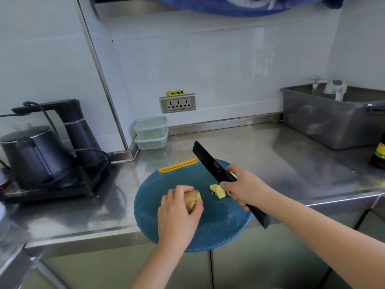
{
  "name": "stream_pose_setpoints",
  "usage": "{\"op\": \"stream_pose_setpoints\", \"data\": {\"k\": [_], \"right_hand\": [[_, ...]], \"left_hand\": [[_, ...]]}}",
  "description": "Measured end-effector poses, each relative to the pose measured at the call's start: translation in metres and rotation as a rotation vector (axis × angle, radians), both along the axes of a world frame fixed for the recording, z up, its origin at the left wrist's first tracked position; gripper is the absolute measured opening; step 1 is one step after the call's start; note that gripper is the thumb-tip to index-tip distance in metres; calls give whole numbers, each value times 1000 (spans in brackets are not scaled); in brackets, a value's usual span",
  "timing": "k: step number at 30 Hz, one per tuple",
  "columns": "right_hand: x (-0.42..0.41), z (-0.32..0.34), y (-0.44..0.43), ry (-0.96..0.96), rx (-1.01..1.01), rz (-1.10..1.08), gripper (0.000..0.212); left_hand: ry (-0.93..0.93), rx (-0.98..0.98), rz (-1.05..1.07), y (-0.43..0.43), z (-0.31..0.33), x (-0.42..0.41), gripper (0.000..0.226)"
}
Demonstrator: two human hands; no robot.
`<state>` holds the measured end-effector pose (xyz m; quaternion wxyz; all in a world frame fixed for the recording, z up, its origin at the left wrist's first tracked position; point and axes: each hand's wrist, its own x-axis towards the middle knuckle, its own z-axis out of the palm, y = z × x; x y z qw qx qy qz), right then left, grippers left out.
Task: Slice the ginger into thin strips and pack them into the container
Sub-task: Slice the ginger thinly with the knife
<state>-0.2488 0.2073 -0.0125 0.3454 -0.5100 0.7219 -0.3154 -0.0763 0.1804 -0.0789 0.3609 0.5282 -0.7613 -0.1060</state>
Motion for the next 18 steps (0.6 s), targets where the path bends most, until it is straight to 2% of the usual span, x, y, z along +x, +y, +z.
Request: {"op": "stream_pose_setpoints", "data": {"k": [2,5,11,15,18], "right_hand": [[0,-2,2,9,3,2,5],[0,0,6,-61,56,-30,13],[2,11,24,-72,36,-2,24],[16,5,35,48,64,57,34],[23,3,40,21,101,91,39]], "left_hand": [[1,1,-10,1,0,1,32],[-31,8,-43,-1,3,4,33],[-259,-24,-282,-14,16,25,41],[-173,-47,-316,-15,12,24,39],[-142,-95,-301,-14,4,24,37]]}}
